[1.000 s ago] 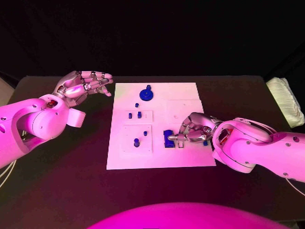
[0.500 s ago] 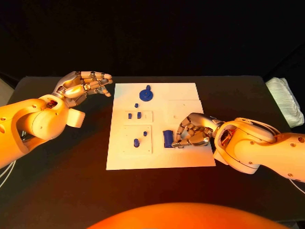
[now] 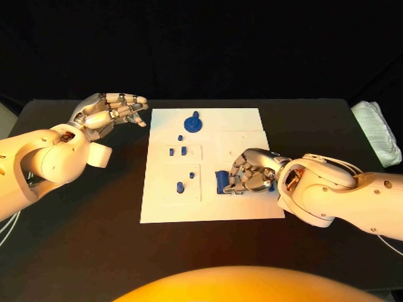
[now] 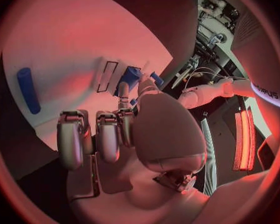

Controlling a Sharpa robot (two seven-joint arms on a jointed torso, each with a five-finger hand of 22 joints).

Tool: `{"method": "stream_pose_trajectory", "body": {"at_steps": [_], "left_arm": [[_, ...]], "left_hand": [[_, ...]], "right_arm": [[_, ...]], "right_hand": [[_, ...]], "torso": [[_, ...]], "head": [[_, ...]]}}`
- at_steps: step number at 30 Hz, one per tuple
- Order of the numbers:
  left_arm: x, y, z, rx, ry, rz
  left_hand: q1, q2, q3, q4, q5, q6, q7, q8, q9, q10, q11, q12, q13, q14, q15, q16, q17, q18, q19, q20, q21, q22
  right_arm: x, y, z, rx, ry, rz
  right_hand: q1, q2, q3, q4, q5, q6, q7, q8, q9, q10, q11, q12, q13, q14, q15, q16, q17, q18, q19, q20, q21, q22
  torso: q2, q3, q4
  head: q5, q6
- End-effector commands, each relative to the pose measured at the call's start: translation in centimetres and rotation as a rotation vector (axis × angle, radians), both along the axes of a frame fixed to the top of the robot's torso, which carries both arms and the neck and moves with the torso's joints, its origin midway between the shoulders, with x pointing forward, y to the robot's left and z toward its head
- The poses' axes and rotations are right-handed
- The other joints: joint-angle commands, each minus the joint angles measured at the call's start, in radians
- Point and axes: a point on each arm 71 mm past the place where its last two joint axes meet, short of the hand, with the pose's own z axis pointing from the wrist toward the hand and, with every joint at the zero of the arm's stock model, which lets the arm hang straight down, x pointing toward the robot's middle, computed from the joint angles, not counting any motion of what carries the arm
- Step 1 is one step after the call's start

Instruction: Assemble the parts on the task board

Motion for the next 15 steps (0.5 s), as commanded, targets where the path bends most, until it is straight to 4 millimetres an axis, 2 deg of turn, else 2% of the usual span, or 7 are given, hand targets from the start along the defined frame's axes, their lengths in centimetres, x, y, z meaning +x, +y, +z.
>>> {"method": "stream_pose_trajectory", "body": {"at_steps": [1, 7, 9, 10, 15], "left_arm": [[-0.09, -0.19, 0.08, -0.011, -0.001, -0.016], [-0.11, -0.19, 0.09, -0.011, -0.001, -0.016], [-0.12, -0.17, 0.09, -0.010, -0.001, -0.016], [-0.12, -0.17, 0.09, -0.010, -0.001, -0.016], [-0.12, -0.18, 0.09, -0.010, -0.001, -0.017]], "left_hand": [[-0.003, 0.007, 0.002, 0.005, 0.002, -0.007, 0.001, -0.003, -0.001, -0.006, 0.000, -0.003, -0.001, -0.004, 0.005, -0.006, 0.001, 0.012, 0.007, -0.003, -0.006, -0.002], [-0.003, 0.007, 0.002, 0.005, 0.002, -0.007, 0.001, -0.003, -0.001, -0.006, 0.000, -0.003, -0.001, -0.004, 0.005, -0.006, 0.001, 0.012, 0.007, -0.003, -0.006, -0.002], [-0.003, 0.007, 0.002, 0.005, 0.002, -0.007, 0.001, -0.003, -0.001, -0.006, 0.000, -0.003, -0.001, -0.004, 0.005, -0.006, 0.001, 0.012, 0.007, -0.003, -0.006, -0.002], [-0.003, 0.007, 0.002, 0.005, 0.002, -0.007, 0.001, -0.003, -0.001, -0.006, 0.000, -0.003, -0.001, -0.004, 0.005, -0.006, 0.001, 0.012, 0.007, -0.003, -0.006, -0.002], [-0.003, 0.007, 0.002, 0.005, 0.002, -0.007, 0.001, -0.003, -0.001, -0.006, 0.000, -0.003, -0.001, -0.004, 0.005, -0.006, 0.001, 0.012, 0.007, -0.003, -0.006, -0.002]], "right_arm": [[0.16, 0.08, -0.07, -0.052, -0.027, -0.007], [0.27, 0.46, -0.16, -0.086, -0.050, 0.004], [0.29, 0.49, -0.14, -0.092, -0.059, 0.004], [0.30, 0.51, -0.13, -0.093, -0.063, 0.003], [0.26, 0.57, -0.06, -0.086, -0.071, 0.004]], "right_hand": [[0.001, 0.007, 0.005, -0.001, -0.007, 0.005, -0.001, 0.006, -0.001, 0.040, -0.002, 0.005, 0.178, 0.097, -0.008, 0.006, 0.231, -0.016, 0.090, -0.007, 0.006, 0.244], [0.021, 0.008, 0.023, -0.006, -0.013, 0.009, -0.006, 0.006, -0.004, 0.043, -0.006, 0.008, 0.181, 0.097, -0.011, 0.006, 0.230, -0.016, 0.091, -0.009, 0.009, 0.245], [0.029, 0.009, 0.034, -0.005, -0.028, 0.010, -0.006, 0.005, -0.006, 0.043, -0.006, 0.008, 0.181, 0.097, -0.012, 0.006, 0.231, -0.016, 0.091, -0.010, 0.011, 0.246], [0.032, 0.008, 0.049, -0.003, -0.050, 0.012, -0.006, 0.005, -0.009, 0.043, -0.007, 0.008, 0.181, 0.097, -0.012, 0.006, 0.232, -0.016, 0.091, -0.010, 0.011, 0.246], [0.023, 0.004, 0.054, -0.001, -0.050, 0.012, -0.005, 0.004, -0.010, 0.044, -0.006, 0.007, 0.182, 0.097, -0.012, 0.006, 0.231, -0.016, 0.091, -0.011, 0.010, 0.245]], "torso": [[0.001, -0.0003, 0.0006], [0.000, 0.0009, -0.0013], [0.000, 0.0010, -0.0017], [-0.001, 0.0006, -0.0020], [-0.001, 0.0008, -0.0020]], "head": [[0.000, -0.005], [0.002, -0.009], [0.002, -0.009], [0.002, -0.009], [0.002, -0.009]]}}
